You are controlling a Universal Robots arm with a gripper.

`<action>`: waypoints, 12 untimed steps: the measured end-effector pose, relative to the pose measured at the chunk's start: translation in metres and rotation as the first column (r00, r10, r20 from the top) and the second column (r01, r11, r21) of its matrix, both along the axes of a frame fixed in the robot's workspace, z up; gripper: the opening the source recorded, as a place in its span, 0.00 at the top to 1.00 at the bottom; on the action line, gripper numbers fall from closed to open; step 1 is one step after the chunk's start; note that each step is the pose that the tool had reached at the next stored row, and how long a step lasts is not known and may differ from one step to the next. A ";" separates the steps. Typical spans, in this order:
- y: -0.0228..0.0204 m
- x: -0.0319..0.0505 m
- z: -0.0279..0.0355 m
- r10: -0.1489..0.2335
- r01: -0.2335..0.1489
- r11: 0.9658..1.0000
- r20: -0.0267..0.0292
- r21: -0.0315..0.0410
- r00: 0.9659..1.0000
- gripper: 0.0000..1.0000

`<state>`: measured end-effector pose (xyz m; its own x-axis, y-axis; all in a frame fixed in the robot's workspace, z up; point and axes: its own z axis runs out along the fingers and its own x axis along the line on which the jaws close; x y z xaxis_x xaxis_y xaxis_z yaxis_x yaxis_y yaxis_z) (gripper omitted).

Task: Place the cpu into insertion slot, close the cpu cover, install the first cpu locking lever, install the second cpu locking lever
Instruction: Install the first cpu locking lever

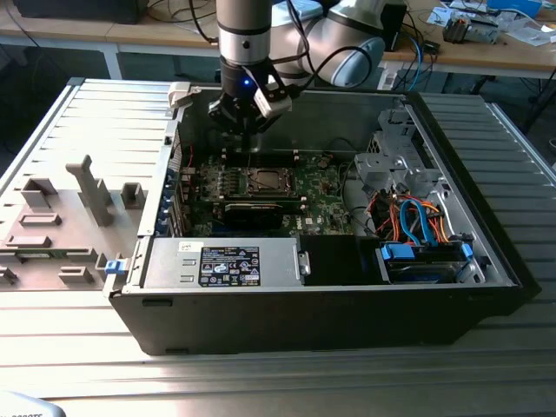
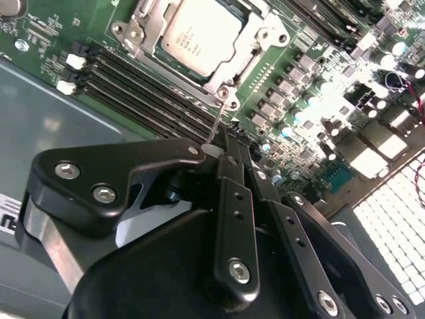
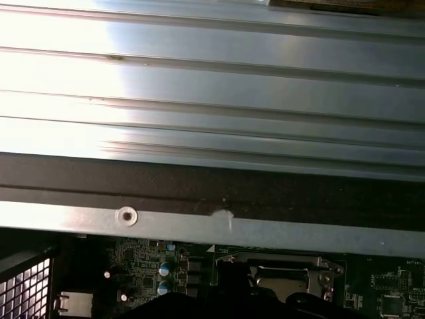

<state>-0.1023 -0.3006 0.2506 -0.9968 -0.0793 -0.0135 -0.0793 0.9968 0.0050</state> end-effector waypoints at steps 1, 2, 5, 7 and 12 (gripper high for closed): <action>0.0000 0.0011 0.0000 0.000 0.000 1.000 0.000 0.000 1.000 0.89; -0.0001 0.0023 0.0001 0.000 0.000 1.000 -0.001 0.000 1.000 0.89; 0.0000 0.0025 0.0000 0.000 0.000 1.000 -0.001 0.000 1.000 0.89; 0.0000 0.0025 -0.0005 0.000 0.000 1.000 -0.001 0.000 1.000 0.89; 0.0000 0.0025 -0.0016 0.000 0.000 1.000 -0.001 0.000 1.000 0.89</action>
